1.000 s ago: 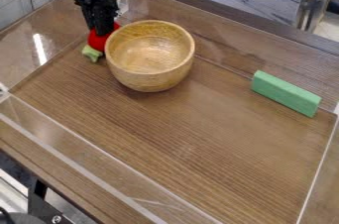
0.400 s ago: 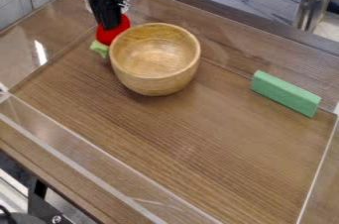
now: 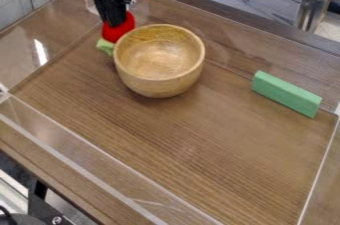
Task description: Move the red fruit to the right
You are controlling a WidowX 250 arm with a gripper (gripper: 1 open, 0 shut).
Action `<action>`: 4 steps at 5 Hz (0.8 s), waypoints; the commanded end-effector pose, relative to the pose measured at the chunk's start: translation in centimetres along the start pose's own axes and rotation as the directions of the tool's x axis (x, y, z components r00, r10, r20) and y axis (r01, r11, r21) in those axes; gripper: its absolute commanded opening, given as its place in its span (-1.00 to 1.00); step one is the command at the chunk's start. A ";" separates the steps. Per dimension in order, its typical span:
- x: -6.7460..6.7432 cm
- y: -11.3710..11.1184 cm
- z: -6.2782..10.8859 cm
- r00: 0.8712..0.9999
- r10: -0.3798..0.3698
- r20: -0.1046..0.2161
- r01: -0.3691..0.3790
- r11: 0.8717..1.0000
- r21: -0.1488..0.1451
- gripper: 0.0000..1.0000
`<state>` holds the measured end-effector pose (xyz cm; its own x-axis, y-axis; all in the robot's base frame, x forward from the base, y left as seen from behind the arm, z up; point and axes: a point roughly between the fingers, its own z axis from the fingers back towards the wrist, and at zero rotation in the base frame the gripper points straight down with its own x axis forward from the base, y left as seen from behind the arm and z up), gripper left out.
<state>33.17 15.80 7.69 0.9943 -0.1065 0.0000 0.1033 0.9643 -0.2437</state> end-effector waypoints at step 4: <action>2.8 2.6 -0.1 0.994 0.103 0.041 -0.106 0.991 0.078 -1.00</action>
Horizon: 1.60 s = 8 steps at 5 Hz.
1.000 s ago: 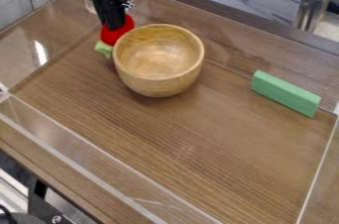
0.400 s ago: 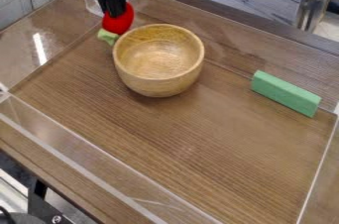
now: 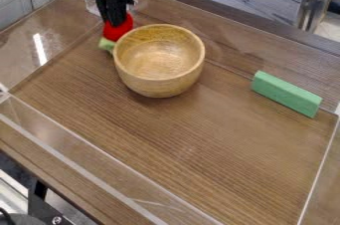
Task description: Move the red fruit to the right
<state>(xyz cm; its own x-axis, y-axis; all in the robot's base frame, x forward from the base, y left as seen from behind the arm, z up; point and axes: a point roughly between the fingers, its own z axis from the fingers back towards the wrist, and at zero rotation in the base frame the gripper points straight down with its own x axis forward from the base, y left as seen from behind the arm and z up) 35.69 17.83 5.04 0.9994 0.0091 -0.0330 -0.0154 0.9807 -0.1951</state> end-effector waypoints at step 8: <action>0.9 2.6 -2.8 0.990 -0.134 -0.035 0.135 0.991 0.019 -1.00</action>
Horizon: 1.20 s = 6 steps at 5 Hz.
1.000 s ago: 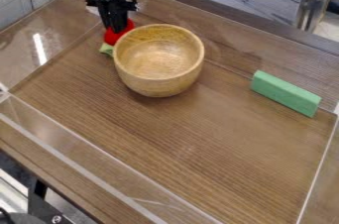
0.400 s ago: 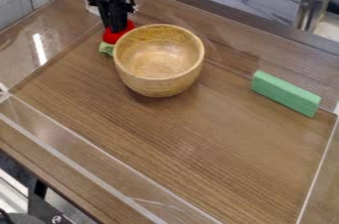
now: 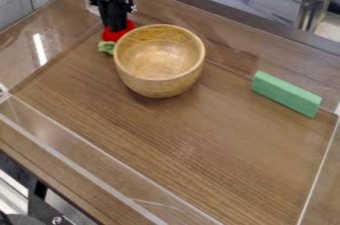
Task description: Move the red fruit to the right
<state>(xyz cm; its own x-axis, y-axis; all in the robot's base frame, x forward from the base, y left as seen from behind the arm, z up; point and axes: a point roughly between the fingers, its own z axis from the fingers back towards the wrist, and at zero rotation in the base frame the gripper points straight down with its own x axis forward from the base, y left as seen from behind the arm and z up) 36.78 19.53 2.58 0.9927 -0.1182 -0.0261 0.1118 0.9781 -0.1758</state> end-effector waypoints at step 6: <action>-1.6 -11.5 12.0 0.975 -0.042 0.220 0.052 0.998 -0.041 -1.00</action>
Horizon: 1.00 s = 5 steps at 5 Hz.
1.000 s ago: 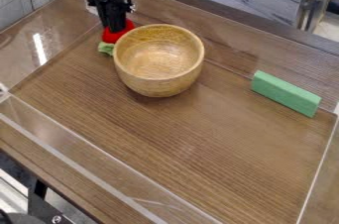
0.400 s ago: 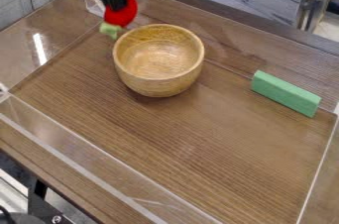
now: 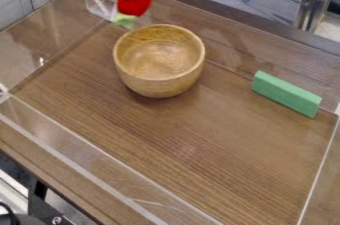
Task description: Move the red fruit to the right
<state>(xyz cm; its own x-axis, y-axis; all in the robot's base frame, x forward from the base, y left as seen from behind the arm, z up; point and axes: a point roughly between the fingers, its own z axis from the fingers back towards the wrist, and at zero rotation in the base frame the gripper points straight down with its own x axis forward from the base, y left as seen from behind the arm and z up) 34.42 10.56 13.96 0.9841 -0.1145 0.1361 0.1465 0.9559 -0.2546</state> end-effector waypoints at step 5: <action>-3.8 -16.7 -2.8 0.957 -0.291 -0.017 0.289 0.954 -0.082 -1.00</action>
<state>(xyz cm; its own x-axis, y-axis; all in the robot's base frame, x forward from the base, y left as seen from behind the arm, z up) 28.22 -6.02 13.33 0.9035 -0.4074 0.1330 0.4284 0.8504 -0.3054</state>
